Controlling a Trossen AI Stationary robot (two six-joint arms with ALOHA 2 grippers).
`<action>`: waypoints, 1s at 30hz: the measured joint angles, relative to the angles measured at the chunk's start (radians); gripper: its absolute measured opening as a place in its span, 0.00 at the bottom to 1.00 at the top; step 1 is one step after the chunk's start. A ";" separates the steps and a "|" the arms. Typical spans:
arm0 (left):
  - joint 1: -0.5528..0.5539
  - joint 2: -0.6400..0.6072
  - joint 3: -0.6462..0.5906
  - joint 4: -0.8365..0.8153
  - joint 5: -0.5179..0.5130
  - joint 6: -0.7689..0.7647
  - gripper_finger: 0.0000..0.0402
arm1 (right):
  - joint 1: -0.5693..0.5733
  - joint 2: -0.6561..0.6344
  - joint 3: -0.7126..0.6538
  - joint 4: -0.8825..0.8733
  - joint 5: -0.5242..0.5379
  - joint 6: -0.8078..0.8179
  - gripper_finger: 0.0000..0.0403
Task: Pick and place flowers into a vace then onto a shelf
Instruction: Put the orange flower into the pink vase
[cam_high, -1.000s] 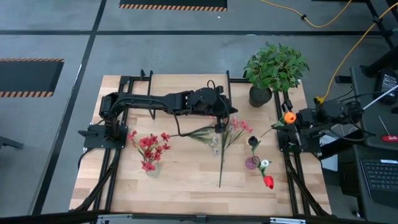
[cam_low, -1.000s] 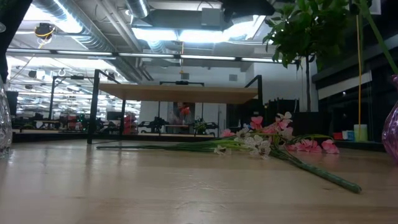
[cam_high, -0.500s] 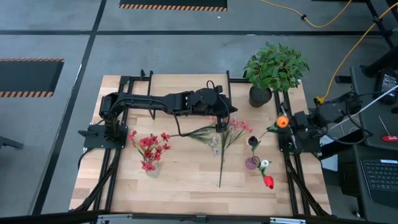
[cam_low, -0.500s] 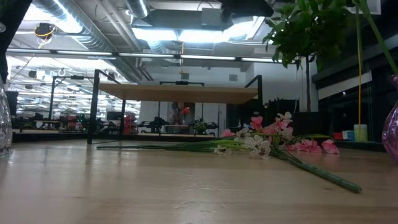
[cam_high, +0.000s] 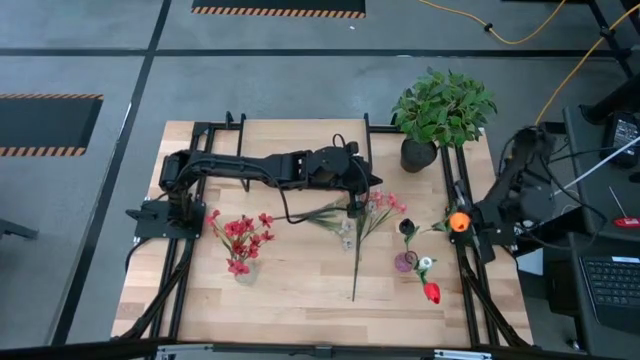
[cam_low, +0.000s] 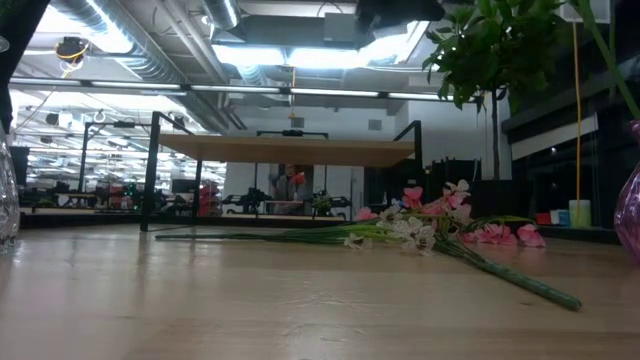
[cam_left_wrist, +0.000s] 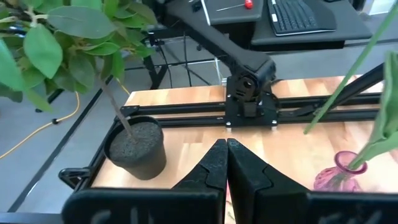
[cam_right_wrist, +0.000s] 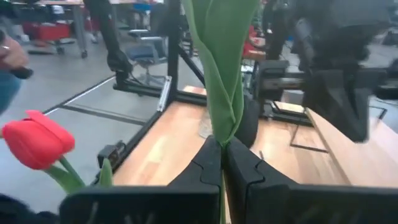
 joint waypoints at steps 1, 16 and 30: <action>-0.004 0.000 0.000 0.000 0.000 0.000 0.00 | 0.040 0.000 -0.016 0.006 0.060 0.010 0.00; -0.045 0.000 0.000 0.044 -0.053 -0.008 0.00 | 0.457 -0.004 -0.128 0.056 0.453 0.089 0.00; -0.049 0.000 0.000 0.054 -0.052 -0.008 0.01 | 0.479 0.031 -0.154 0.295 0.474 -0.043 0.00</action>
